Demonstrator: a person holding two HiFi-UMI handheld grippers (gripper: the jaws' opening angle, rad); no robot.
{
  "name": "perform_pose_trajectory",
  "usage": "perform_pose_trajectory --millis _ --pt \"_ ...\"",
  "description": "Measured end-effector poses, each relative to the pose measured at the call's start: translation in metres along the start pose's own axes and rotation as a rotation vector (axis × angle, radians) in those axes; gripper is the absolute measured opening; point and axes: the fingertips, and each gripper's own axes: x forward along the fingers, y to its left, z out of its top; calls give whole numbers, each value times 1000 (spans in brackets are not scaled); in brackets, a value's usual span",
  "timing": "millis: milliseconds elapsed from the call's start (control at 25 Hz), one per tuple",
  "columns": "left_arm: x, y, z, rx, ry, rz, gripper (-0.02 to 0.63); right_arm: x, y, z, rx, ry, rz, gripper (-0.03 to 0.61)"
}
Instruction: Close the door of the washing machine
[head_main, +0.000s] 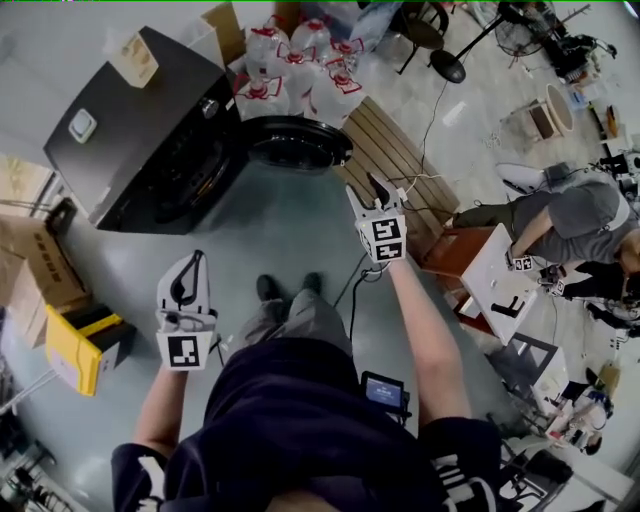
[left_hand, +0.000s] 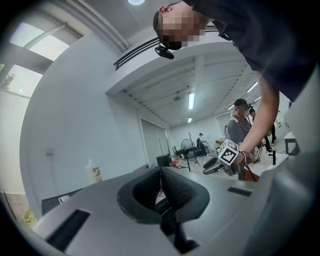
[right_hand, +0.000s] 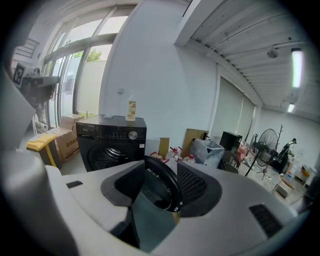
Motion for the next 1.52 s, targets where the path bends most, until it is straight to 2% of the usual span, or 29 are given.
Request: perform_pose_trajectory --millis 160,480,760,1000,1520 --pt "29 6 -6 -3 11 27 26 38 -22 -11 -26 26 32 219" --pt "87 4 -17 3 70 141 26 121 -74 -60 -78 86 141 222" --pt "128 -15 -34 -10 130 178 26 177 -111 -108 -124 143 216 230" --pt "142 -21 -52 5 188 180 26 220 -127 -151 -206 197 292 230" --pt "154 -14 -96 27 293 220 26 298 -151 -243 -289 344 431 224"
